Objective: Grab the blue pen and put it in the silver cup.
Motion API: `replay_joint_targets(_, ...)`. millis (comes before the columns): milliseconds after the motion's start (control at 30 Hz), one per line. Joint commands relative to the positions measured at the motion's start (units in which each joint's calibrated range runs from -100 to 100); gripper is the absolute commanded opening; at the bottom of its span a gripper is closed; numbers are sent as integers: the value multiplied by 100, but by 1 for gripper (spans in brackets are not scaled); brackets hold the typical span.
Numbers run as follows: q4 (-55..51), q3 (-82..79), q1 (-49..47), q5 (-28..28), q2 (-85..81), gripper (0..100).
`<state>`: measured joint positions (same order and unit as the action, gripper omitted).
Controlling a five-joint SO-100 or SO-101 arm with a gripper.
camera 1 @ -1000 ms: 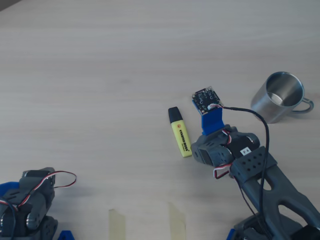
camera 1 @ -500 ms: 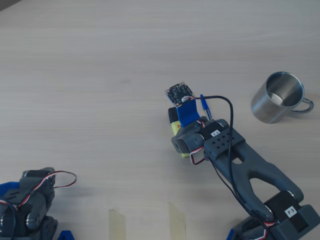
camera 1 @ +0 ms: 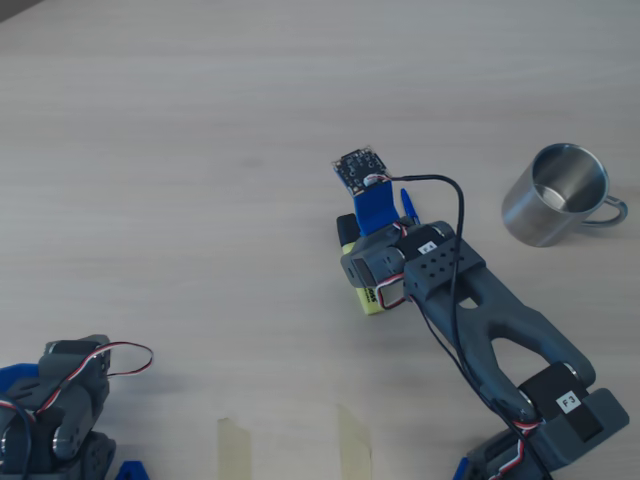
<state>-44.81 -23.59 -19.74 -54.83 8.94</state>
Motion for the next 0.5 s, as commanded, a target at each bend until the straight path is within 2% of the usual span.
replay_joint_targets(0, 49, 259, 28, 27, -46, 43)
replay_joint_targets(467, 6, 187, 726, 32, -96, 43)
